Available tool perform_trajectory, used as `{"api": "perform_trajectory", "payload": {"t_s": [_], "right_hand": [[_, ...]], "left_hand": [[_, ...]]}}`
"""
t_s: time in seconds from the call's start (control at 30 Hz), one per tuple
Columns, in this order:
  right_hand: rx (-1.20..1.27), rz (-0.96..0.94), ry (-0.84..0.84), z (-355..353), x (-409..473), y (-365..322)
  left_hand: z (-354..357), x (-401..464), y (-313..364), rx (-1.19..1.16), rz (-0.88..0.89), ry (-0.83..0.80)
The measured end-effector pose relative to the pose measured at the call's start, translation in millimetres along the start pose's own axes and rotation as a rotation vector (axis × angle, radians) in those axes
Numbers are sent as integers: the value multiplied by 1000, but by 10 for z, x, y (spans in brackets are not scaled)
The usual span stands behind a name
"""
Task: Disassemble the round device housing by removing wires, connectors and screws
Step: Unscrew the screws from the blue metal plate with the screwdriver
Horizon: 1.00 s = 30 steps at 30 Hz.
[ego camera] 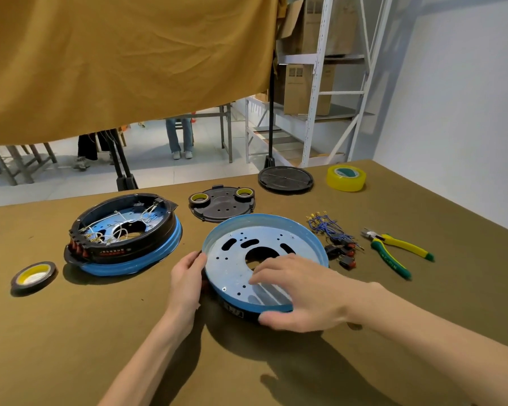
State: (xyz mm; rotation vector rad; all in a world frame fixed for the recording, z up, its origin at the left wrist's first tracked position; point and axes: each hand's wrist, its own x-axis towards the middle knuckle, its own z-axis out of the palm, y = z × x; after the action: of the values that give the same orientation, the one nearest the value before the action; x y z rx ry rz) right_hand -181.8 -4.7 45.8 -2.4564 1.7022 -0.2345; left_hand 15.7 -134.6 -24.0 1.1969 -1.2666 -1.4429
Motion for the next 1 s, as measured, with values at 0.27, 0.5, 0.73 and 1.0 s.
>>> {"api": "perform_trajectory", "payload": {"t_s": [0.27,0.5,0.73,1.0], "right_hand": [[91,40,52,17,96,-48],[532,119,173,-229,-66,146],[1063,158,413,-608,-135,283],[1273,222,521,-731,-145,375]], "left_hand": [[55,-74,186,-17,215,-29],[211,-233,336,52,475,-132],[507,-329,634,9,659,-63],[774,-340,732,91,662,-229]]}}
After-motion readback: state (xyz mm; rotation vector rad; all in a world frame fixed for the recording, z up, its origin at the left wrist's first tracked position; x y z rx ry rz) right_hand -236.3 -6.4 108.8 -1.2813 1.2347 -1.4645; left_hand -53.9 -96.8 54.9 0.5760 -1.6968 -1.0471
